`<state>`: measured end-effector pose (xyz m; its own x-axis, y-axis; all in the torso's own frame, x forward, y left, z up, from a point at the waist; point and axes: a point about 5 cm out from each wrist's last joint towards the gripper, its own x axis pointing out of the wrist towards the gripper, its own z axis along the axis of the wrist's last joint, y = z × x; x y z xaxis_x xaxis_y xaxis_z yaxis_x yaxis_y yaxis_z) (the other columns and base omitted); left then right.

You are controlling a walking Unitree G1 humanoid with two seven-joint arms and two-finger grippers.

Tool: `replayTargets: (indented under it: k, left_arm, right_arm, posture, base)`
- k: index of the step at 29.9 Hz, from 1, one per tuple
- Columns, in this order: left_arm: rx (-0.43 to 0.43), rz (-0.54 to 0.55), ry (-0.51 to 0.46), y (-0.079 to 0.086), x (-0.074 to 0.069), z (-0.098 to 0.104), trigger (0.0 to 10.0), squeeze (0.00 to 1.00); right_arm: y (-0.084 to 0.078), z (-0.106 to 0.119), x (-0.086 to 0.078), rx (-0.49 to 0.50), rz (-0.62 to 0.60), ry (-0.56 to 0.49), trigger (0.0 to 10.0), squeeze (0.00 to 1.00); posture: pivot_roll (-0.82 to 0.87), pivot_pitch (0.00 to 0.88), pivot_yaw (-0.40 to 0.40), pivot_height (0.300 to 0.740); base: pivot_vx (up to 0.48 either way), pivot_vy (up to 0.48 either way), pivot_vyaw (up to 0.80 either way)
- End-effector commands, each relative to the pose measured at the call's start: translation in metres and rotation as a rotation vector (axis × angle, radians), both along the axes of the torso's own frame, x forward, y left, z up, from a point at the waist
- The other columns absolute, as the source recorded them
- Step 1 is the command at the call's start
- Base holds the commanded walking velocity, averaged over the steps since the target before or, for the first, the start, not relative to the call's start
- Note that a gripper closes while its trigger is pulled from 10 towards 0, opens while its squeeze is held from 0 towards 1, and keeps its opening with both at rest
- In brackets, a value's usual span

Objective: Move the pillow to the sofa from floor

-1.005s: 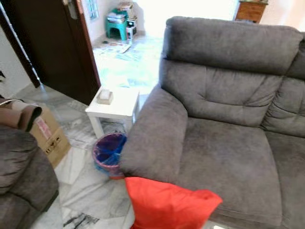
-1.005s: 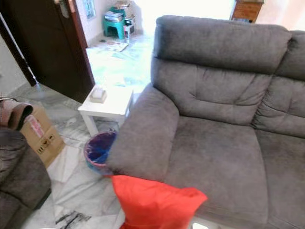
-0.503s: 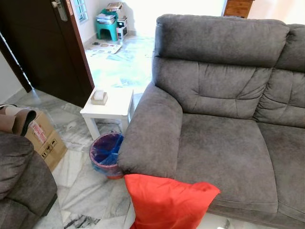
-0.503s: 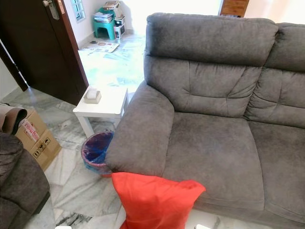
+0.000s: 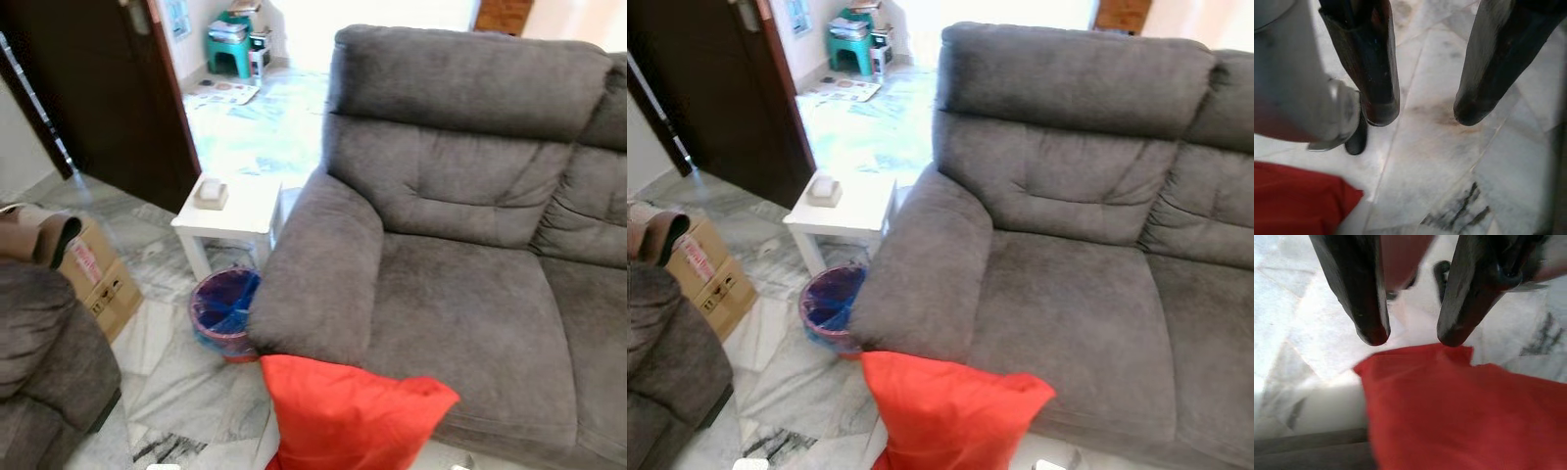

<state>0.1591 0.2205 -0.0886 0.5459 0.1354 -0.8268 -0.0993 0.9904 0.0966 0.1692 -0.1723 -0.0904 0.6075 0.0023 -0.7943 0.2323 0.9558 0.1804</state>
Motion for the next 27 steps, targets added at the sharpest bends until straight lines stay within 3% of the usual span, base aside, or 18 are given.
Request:
replayTargets:
  k: [1, 10, 17, 27]
  left_arm:
    - [-0.001, -0.007, 0.033, -0.0002, -0.0062, -0.0029, 10.0, 0.00]
    - [-0.010, 0.019, 0.029, 0.0024, -0.0087, -0.0032, 10.0, 0.00]
    - [-0.004, 0.012, 0.033, 0.0031, -0.0090, -0.0032, 10.0, 0.00]
    - [-0.001, 0.003, 0.041, 0.0017, -0.0105, -0.0042, 10.0, 0.00]
  right_arm:
    - [-0.0031, -0.0030, -0.0075, 0.000, -0.023, 0.019, 10.0, 0.00]
    - [-0.0038, -0.0031, -0.0080, -0.003, -0.018, 0.022, 10.0, 0.00]
    - [-0.0032, -0.0029, -0.0074, -0.002, -0.015, 0.020, 10.0, 0.00]
    - [-0.0035, -0.0029, -0.0076, -0.003, -0.017, 0.017, 10.0, 0.00]
  posture:
    - [0.12, 0.085, 0.036, 0.740]
    - [0.13, 0.090, 0.031, 0.740]
    - [0.12, 0.091, 0.030, 0.740]
    - [0.12, 0.090, 0.030, 0.740]
  base:
    - [0.000, 0.000, 0.00]
    - [0.000, 0.000, 0.00]
    - [0.000, 0.445, 0.00]
    - [0.000, 0.000, 0.00]
